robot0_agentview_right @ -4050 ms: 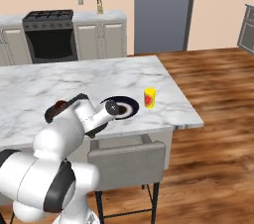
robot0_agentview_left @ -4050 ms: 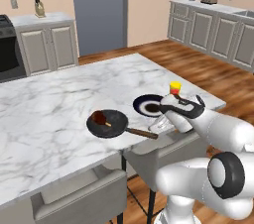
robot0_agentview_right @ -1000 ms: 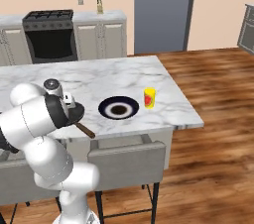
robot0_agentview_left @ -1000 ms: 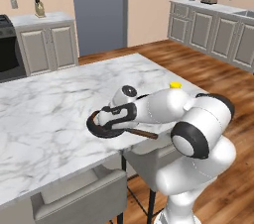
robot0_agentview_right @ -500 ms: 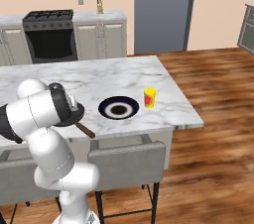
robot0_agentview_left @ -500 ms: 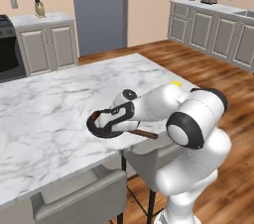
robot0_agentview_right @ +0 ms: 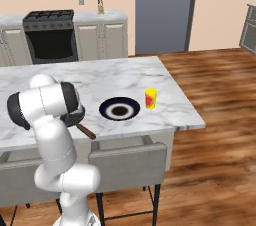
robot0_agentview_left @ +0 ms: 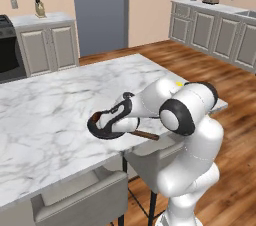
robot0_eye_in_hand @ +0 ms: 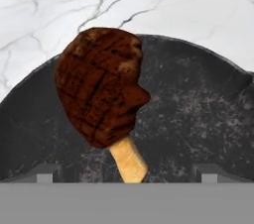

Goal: Pick up the pan with the steak in it and place it on the dining table. Then place the steak on the plate.

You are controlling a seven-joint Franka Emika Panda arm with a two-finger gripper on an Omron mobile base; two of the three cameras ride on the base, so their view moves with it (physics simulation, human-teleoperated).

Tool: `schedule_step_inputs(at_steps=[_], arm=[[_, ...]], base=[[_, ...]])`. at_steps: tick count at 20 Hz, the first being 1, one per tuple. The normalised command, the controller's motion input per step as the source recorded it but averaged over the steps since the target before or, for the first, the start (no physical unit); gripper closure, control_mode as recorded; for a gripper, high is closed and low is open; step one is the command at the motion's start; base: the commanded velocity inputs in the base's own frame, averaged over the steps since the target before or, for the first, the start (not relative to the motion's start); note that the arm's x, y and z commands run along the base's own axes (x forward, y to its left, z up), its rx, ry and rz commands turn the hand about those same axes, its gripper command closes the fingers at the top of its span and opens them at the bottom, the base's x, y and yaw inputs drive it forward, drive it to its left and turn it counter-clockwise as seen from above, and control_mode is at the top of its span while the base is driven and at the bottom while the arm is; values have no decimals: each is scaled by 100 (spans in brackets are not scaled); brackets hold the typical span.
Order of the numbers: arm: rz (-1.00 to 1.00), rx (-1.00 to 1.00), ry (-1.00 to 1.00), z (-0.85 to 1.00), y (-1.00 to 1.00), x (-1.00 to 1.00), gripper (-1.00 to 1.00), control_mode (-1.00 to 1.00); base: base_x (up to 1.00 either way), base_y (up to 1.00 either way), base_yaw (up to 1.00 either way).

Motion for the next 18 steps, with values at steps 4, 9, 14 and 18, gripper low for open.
schedule_step_inputs(at_steps=[4, 9, 14, 18], arm=[[0, -7, 5, -35, 6, 22, -100, -100], [0, -6, 4, -29, 14, 15, -100, -100], [-2, 0, 0, -2, 10, 8, -100, -100], [-2, 0, 0, 0, 7, 5, -100, -100]], base=[[0, 0, 0], [0, 0, 0], [0, 0, 0], [0, 0, 0]])
